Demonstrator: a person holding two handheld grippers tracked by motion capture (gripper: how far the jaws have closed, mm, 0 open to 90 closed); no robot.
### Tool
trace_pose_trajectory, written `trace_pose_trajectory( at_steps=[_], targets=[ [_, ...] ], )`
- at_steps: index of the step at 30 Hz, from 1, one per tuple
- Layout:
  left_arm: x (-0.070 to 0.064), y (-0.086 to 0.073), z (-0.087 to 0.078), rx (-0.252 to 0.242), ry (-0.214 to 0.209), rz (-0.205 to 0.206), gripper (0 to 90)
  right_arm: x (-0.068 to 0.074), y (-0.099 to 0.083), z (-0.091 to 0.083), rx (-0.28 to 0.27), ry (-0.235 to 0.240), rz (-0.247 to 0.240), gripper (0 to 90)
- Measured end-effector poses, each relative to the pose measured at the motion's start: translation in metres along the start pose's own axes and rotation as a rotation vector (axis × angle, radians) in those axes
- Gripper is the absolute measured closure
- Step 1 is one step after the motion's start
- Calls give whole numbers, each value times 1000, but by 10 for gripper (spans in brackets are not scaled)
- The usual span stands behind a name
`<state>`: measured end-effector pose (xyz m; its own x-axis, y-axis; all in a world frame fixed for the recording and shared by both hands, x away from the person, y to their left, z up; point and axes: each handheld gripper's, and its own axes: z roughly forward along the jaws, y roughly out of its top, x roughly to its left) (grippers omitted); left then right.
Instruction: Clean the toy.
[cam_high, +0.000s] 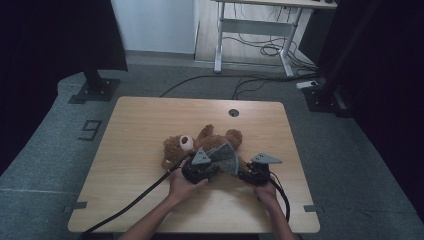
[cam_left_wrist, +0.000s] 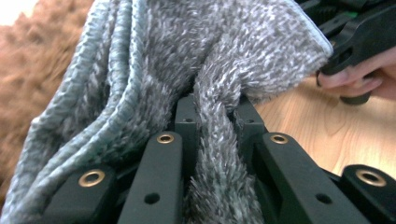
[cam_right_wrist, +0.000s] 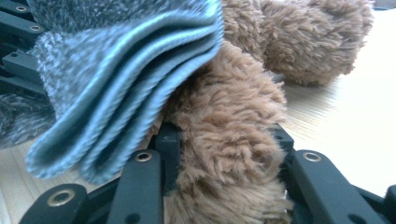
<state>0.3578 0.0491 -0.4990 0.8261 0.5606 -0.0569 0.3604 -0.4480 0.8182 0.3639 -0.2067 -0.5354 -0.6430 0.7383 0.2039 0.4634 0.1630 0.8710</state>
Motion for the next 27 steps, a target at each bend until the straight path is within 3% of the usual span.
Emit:
trace_pose_trajectory(
  at_steps=[4,7,14,17,23,26,27],
  targets=[
    [9,-10,-14,-8,22,-40,763,0,-1,1,1,9,-14,606],
    [22,-21,-35,-26,49,-72,762,-1,-2,1,0,17,-16,609],
    [40,-34,-60,-60,87,-106,759,-2,-2,0,-4,28,-17,609],
    [52,-45,-80,-90,130,-137,758,-2,-2,-1,-3,33,-22,611],
    [67,-55,-101,-132,144,-188,754,-3,-2,-1,-9,42,-27,611],
    [67,-55,-105,-139,149,-186,753,-3,-2,-1,-9,41,-28,599],
    [66,-55,-107,-146,145,-184,752,-2,-1,-2,-7,35,-34,526]
  ],
)
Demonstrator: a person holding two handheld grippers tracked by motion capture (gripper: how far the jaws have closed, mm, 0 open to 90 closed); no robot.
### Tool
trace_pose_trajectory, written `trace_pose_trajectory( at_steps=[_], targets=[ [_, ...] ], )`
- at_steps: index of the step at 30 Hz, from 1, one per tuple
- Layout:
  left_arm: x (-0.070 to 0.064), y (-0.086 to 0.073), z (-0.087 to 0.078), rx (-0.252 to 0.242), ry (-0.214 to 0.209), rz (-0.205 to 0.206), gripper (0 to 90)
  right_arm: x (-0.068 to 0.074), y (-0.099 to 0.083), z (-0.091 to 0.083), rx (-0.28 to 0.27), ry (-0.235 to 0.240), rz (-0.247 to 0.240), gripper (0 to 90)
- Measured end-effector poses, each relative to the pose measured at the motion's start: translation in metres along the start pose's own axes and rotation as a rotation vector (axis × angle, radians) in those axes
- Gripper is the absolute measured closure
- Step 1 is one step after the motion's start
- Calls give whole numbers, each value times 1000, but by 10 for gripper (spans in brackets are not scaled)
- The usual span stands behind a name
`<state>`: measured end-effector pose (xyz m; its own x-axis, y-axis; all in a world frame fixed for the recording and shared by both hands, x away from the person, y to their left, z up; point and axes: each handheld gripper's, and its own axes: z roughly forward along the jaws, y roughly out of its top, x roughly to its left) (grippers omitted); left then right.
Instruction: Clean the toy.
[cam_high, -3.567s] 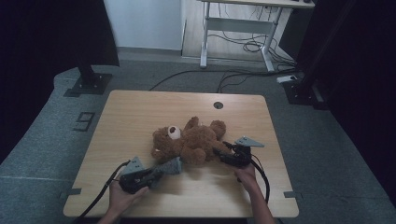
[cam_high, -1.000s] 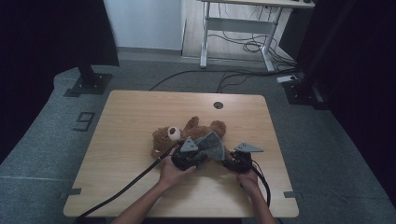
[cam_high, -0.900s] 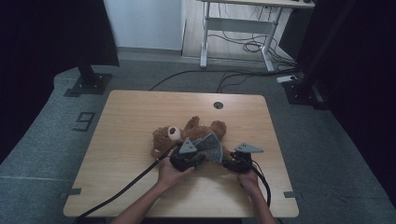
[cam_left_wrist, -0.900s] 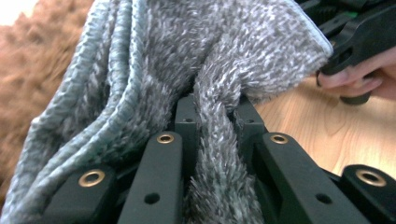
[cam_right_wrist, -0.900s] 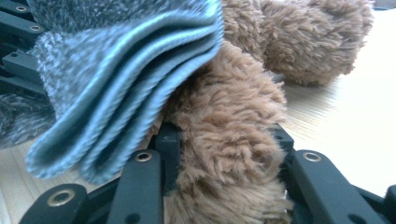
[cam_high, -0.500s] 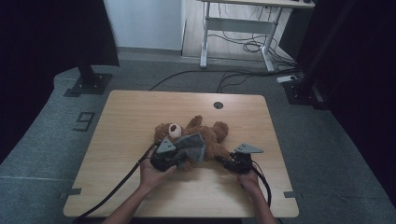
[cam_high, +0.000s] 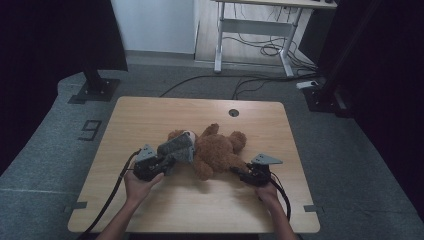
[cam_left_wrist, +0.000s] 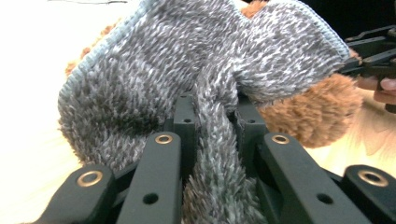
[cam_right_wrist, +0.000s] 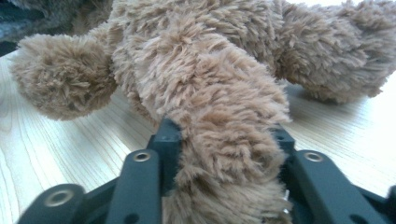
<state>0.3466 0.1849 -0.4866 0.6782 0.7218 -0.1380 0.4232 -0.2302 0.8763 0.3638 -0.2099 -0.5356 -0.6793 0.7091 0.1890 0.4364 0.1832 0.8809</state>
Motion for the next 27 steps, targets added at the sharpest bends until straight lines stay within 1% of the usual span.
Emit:
trace_pose_trajectory(
  at_steps=[1,2,3,4,5,6,8,9,10,11,12,13,14,15,16,17,18,19,20,21,22,23,24,25,26,27],
  targets=[
    [-1,0,0,-1,-1,1,751,1,3,-2,-7,-17,4,472],
    [-1,0,0,-1,-1,1,750,1,3,-2,-7,-17,4,472],
    [-1,0,1,0,-3,2,750,1,5,-4,-14,-24,9,435],
    [-2,-1,3,7,-7,5,749,2,15,-12,-41,-29,37,372],
    [-2,-1,3,7,-7,5,749,2,15,-12,-41,-29,37,372],
    [-2,-3,5,12,-12,3,749,3,27,-17,-68,-29,50,318],
    [-2,-4,6,12,-14,-1,749,5,39,-19,-82,-39,46,301],
    [-2,-4,7,13,-15,-2,749,6,44,-19,-79,-34,45,283],
    [-2,-4,7,13,-15,-2,749,8,51,-17,-75,-36,43,283],
    [-2,-4,7,15,-17,-4,749,10,58,-14,-69,-37,39,257],
    [-2,-4,8,14,-17,-5,749,12,66,-7,-49,-25,37,245],
    [-2,-4,8,14,-17,-5,749,12,66,-7,-49,-25,37,245],
    [-1,-4,8,14,-21,-10,749,14,75,7,-16,-31,41,224],
    [-1,-5,8,14,-21,-11,749,15,78,14,7,-30,45,204],
    [-1,-5,8,15,-21,-12,749,15,79,20,18,-33,47,191],
    [-1,-5,8,15,-21,-12,748,15,79,20,18,-33,47,191],
    [-1,-5,9,16,-24,-15,748,15,79,27,32,-41,50,181],
    [0,-5,9,17,-26,-16,748,14,79,34,53,-45,63,165],
    [-1,-6,10,20,-29,-18,748,11,75,45,95,-52,66,142],
    [-1,-6,10,21,-31,-19,748,10,72,48,115,-59,64,128],
    [-1,-6,11,23,-32,-17,748,9,69,52,132,-47,73,119],
    [-1,-7,11,25,-31,-16,748,7,67,54,135,-31,89,121],
    [-1,-7,11,26,-32,-17,749,5,64,55,120,-18,95,143],
    [-1,-7,12,27,-34,-18,748,5,63,55,109,-12,95,181],
    [-1,-7,12,27,-34,-18,748,5,63,55,109,-12,95,181],
    [-2,-7,12,27,-36,-20,748,5,61,55,106,-4,89,232]
  ],
)
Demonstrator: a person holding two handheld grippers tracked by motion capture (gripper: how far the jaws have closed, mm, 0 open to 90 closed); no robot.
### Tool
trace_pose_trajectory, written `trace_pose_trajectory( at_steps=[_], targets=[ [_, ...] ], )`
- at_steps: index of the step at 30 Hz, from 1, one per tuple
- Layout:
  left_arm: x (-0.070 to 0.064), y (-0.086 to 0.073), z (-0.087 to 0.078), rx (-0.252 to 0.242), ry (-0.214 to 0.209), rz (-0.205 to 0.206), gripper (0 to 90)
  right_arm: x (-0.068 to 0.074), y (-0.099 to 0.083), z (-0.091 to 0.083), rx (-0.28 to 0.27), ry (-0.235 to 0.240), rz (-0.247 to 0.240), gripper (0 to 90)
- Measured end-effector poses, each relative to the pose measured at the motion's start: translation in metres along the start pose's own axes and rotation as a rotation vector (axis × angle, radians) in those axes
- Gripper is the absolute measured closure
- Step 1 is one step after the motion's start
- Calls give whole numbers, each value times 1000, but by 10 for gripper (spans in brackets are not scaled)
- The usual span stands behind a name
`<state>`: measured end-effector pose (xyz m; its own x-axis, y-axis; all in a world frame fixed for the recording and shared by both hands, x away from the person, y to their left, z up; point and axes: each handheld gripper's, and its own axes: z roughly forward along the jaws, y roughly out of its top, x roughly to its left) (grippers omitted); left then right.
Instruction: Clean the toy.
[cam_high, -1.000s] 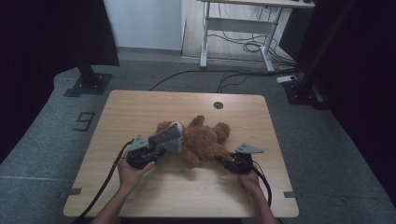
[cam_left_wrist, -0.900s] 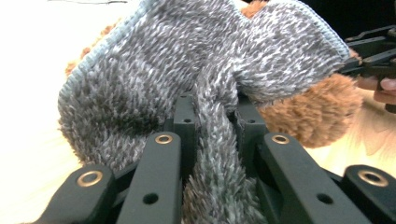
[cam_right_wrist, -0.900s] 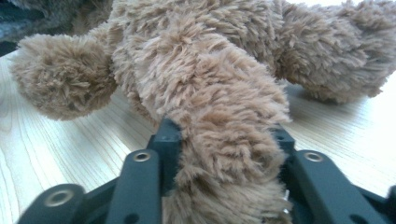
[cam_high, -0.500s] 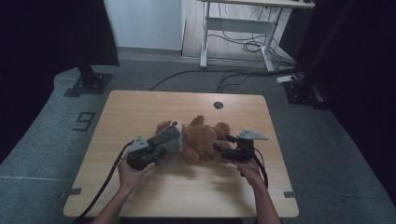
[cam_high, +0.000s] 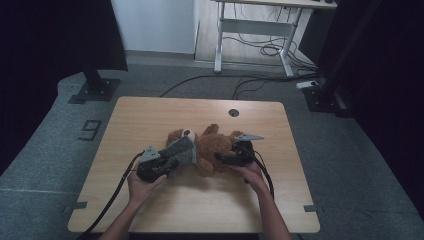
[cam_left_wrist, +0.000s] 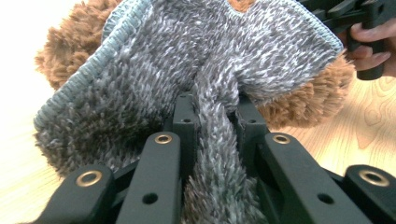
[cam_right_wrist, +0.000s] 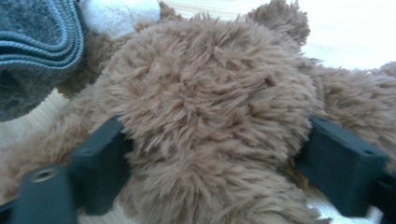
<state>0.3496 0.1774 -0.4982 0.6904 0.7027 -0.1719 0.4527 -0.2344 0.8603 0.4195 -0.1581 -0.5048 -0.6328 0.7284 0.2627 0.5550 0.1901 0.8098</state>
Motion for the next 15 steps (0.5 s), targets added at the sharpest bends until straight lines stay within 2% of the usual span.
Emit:
trace_pose_trajectory(
  at_steps=[1,3,4,5,8,9,11,13,14,15],
  targets=[
    [-1,0,1,-1,-5,-5,748,-1,-4,1,-1,14,-14,357],
    [-2,1,1,-3,-11,-8,748,-3,-5,1,4,32,-18,464],
    [-2,1,1,-3,-11,-8,749,-3,-5,1,4,32,-18,464],
    [-3,2,2,-4,-13,-6,749,-3,-7,-1,-1,50,-39,528],
    [-16,14,8,-15,-36,26,749,-5,-11,-2,-26,70,-37,572],
    [-16,14,8,-15,-36,26,749,-6,-13,-2,-33,78,-31,576],
    [-31,29,20,-16,-60,65,749,-7,-15,-3,-45,86,-36,579],
    [-42,37,30,-11,-76,90,749,-7,-15,-4,-44,95,-38,579],
    [-42,37,30,-11,-76,90,750,-7,-15,-4,-44,95,-38,579],
    [-54,41,44,4,-98,110,749,-6,-15,-4,-42,94,-46,579]
  ],
)
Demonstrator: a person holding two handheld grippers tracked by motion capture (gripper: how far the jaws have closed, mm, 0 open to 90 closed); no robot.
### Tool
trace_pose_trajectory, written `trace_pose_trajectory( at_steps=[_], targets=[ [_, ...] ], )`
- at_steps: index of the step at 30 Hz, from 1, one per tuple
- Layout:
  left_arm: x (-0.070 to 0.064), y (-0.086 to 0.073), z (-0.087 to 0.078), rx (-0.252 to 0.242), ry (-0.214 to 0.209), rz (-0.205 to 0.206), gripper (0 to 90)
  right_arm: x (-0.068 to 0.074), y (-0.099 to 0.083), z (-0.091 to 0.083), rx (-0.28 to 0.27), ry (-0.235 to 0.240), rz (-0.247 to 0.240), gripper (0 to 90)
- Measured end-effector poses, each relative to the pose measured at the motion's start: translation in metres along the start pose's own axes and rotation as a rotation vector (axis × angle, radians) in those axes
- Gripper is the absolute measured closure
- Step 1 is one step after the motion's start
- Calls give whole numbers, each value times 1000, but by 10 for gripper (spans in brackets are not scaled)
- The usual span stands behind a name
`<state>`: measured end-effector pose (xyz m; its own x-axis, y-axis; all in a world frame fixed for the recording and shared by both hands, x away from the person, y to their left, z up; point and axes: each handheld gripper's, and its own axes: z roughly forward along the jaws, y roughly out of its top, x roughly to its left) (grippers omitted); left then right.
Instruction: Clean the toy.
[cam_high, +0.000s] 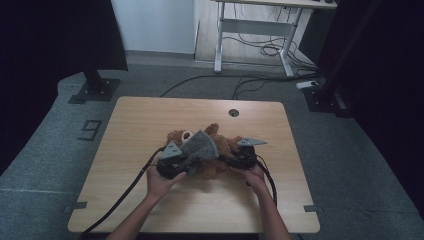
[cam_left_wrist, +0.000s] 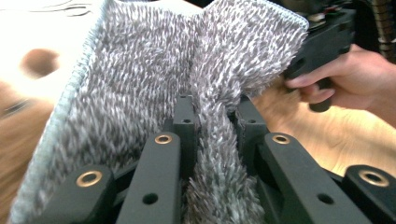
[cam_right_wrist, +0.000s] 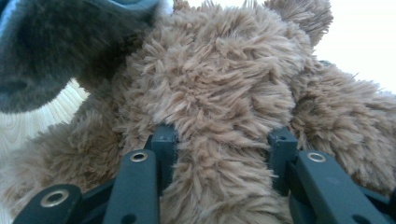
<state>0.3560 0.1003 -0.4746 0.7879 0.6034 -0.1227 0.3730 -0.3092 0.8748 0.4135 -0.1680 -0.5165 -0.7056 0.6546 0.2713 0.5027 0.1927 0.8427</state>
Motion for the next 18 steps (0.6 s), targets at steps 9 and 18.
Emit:
trace_pose_trajectory(
  at_steps=[9,18],
  targets=[
    [-24,-17,51,92,-39,29,751,2,-1,-1,19,0,-22,589],
    [-9,-30,36,107,21,4,759,0,-3,-2,10,30,-42,605]
  ],
)
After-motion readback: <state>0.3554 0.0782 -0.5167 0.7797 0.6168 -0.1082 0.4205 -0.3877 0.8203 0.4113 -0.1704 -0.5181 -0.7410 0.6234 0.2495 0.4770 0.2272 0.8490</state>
